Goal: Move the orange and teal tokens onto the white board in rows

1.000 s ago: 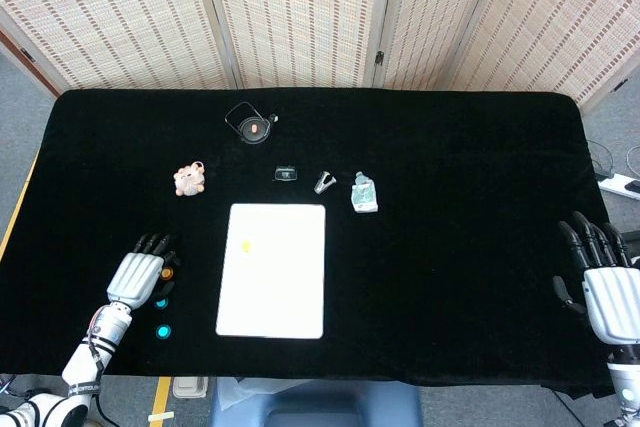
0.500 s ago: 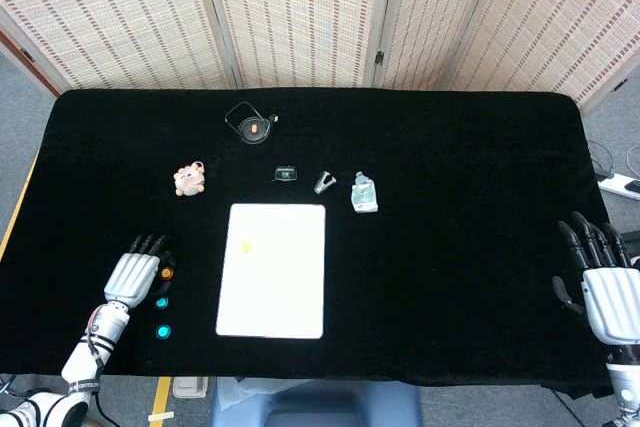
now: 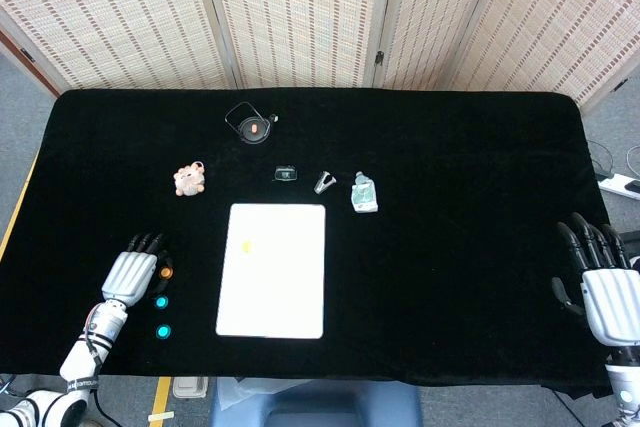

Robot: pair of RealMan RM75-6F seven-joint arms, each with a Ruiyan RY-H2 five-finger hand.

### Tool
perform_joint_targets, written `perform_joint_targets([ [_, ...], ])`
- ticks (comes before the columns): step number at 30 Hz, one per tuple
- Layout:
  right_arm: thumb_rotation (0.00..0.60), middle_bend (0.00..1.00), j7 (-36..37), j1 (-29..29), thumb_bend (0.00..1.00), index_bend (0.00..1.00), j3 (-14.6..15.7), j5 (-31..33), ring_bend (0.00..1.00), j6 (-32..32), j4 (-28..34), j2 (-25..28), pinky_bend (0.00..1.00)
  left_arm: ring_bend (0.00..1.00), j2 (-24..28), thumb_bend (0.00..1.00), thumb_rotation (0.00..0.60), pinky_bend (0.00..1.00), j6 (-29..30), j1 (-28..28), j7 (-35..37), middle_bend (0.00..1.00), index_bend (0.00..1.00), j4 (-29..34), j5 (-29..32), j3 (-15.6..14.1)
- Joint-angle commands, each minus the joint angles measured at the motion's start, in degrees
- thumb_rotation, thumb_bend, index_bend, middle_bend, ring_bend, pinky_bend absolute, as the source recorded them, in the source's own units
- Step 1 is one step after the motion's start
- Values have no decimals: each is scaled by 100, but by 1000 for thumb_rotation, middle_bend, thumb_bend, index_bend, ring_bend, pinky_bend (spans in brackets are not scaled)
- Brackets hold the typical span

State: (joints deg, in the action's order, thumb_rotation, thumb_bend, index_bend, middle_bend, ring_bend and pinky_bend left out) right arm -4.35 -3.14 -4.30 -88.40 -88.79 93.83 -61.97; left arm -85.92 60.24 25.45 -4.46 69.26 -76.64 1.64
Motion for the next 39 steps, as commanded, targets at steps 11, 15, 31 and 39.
perform_joint_targets([
  [11, 600, 1, 50, 24, 453, 0, -7, 5, 84, -39, -42, 13, 8, 34, 128, 481, 600, 0, -96, 493, -180, 112, 499, 531, -254, 344],
  [15, 600, 1, 66, 27, 453, 0, -7, 11, 82, -36, -55, 16, 8, 33, 35, 480, 600, 0, -342, 823, -289, 113, 499, 664, -302, 487],
  [31, 600, 1, 126, 94, 454, 0, -2, 122, 79, -40, -112, 20, 8, 33, -895, 480, 600, 0, -989, 1782, -636, 112, 487, 148, -116, 824],
  [39, 600, 1, 189, 105, 454, 0, 0, 144, 80, -26, -177, 0, 8, 32, -1124, 479, 600, 0, -1137, 1951, -744, 113, 473, -23, 100, 841],
])
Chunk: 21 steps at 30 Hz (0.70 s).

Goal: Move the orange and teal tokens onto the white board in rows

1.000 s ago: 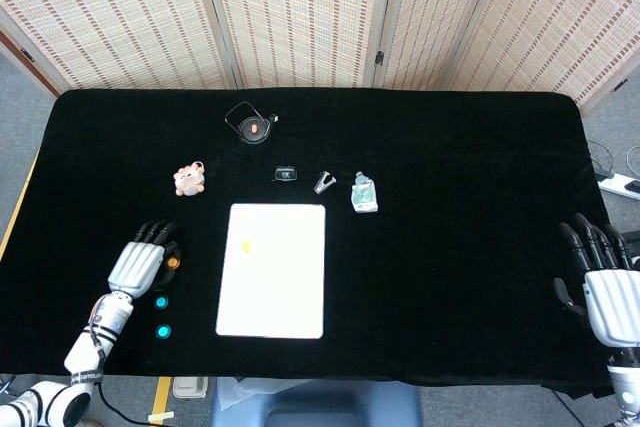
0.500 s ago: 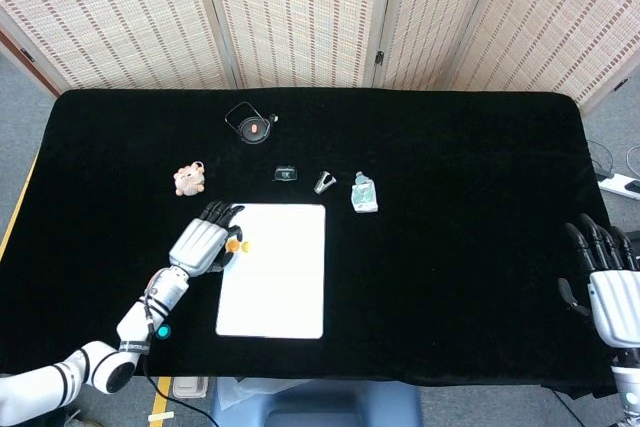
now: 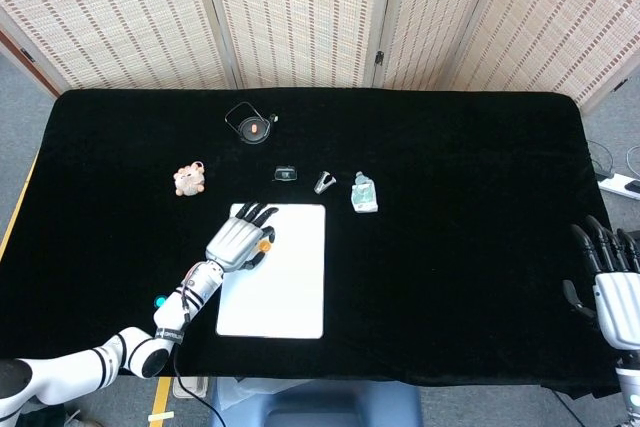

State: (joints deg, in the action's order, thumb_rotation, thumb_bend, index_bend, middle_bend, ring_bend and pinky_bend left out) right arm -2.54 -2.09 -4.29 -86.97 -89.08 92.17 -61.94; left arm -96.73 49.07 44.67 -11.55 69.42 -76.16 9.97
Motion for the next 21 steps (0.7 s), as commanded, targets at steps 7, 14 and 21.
perform_joint_targets([
  [7, 600, 1, 50, 2, 454, 0, -7, 8, 80, 7, -50, -10, 8, 17, -93, 479, 600, 0, -108, 99, -172, 112, 436, -37, 248, 0],
  [14, 600, 1, 82, 12, 454, 0, -10, 12, 79, 0, -75, -13, 8, 4, -116, 469, 600, 0, -91, 111, -258, 110, 326, 12, 392, -20],
  [21, 600, 1, 83, 23, 454, 0, -25, -8, 79, -42, -50, 27, 8, 2, 272, 469, 600, 0, 406, -154, -56, 108, 368, 483, 198, -106],
])
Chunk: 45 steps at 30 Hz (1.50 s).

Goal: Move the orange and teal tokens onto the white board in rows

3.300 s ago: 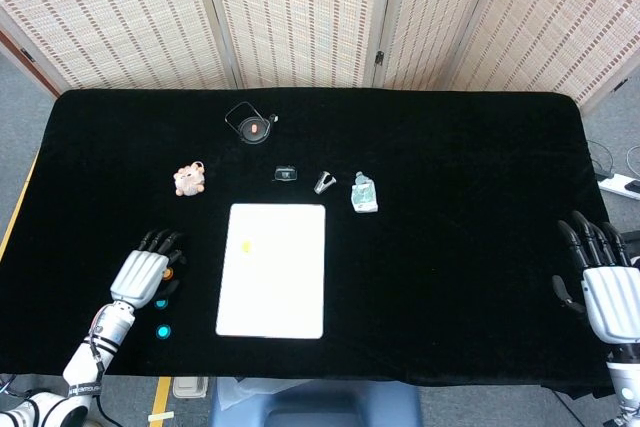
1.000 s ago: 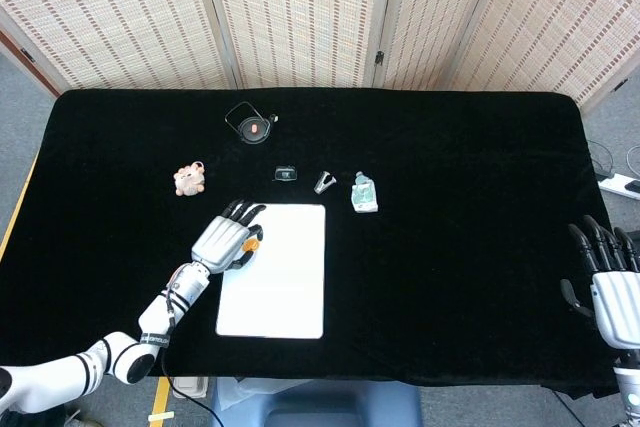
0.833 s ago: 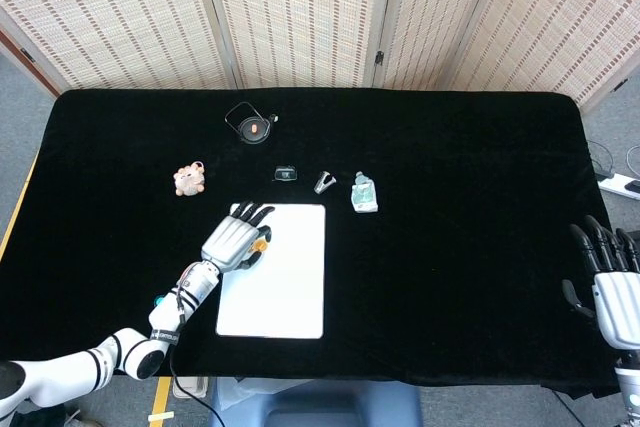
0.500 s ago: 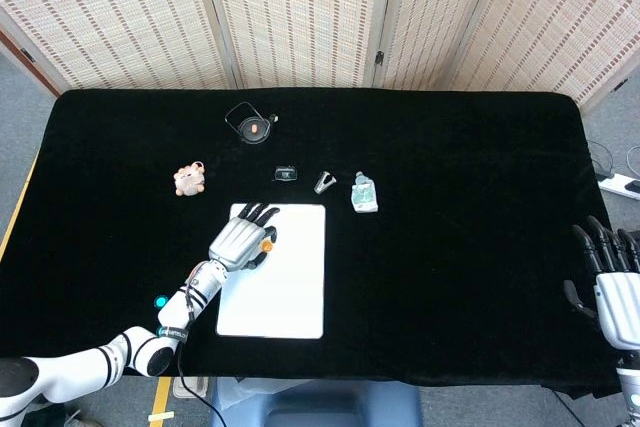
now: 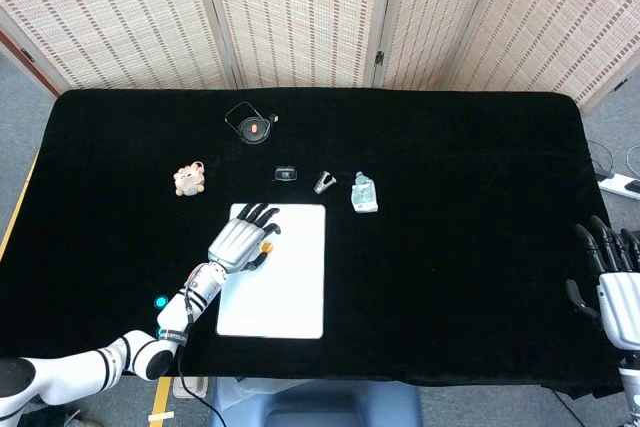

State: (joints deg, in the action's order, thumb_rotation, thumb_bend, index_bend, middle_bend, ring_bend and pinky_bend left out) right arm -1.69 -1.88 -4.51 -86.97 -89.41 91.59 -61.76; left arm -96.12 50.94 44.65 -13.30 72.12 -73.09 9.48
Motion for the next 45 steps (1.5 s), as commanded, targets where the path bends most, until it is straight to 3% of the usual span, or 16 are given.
perform_joint_targets([
  [1, 600, 1, -3, 4, 454, 0, -2, -15, 78, -16, 12, 15, 8, 2, 302, 469, 600, 0, 310, -216, 160, 108, 382, 290, -152, -88],
  [11, 600, 1, -9, -32, 454, 0, 1, -90, 81, -4, 15, -25, 8, 12, 1144, 469, 600, 0, 1279, -1090, 566, 108, 445, 712, -528, -592],
  [26, 600, 1, -93, -165, 453, 0, -4, -200, 79, 106, 81, -34, 8, 11, 1480, 467, 600, 0, 1863, -1933, 791, 108, 431, 708, -1084, -1338],
  [45, 600, 1, -149, -156, 454, 0, 30, -243, 81, 66, 152, -36, 8, 2, 1432, 436, 600, 0, 1816, -2484, 990, 108, 379, 345, -959, -1483],
])
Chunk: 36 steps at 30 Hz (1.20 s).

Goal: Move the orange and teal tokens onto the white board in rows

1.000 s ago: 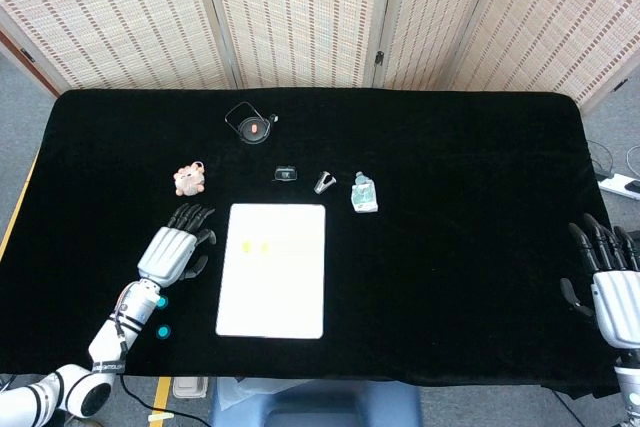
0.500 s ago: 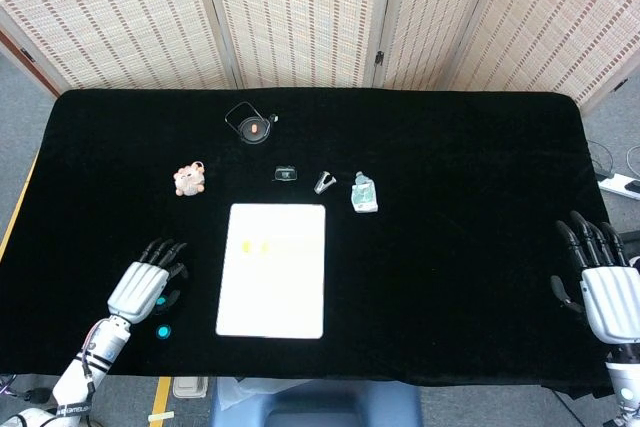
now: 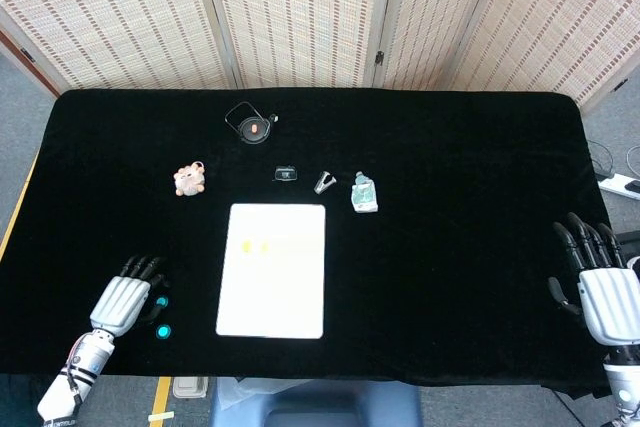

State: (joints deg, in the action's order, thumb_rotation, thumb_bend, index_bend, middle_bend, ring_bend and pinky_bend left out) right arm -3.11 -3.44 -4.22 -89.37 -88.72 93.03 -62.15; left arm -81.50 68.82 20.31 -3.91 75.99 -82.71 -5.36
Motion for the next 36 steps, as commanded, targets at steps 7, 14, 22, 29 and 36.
perform_joint_targets([
  [7, 600, 1, -36, -9, 454, 0, 5, -24, 80, -6, 35, 7, 8, 2, -97, 406, 600, 0, 51, -163, 160, 108, 383, -156, -31, 16],
  [14, 600, 1, -40, 1, 454, 0, 11, -23, 79, -21, 37, 1, 8, 2, -176, 405, 600, 0, 0, -218, 200, 108, 406, -257, -18, 80],
  [22, 600, 1, -59, 15, 454, 0, 14, -27, 77, -47, 56, 10, 8, 3, -240, 406, 600, 0, -77, -258, 248, 108, 427, -368, -2, 130],
  [29, 600, 1, -71, 26, 454, 0, 18, -20, 80, -58, 65, 6, 8, 7, -281, 407, 600, 0, -146, -259, 281, 108, 464, -457, -3, 184],
  [36, 600, 1, -78, 33, 453, 0, 17, -20, 78, -69, 69, 6, 8, 10, -320, 414, 600, 0, -157, -268, 333, 108, 490, -492, -41, 219],
])
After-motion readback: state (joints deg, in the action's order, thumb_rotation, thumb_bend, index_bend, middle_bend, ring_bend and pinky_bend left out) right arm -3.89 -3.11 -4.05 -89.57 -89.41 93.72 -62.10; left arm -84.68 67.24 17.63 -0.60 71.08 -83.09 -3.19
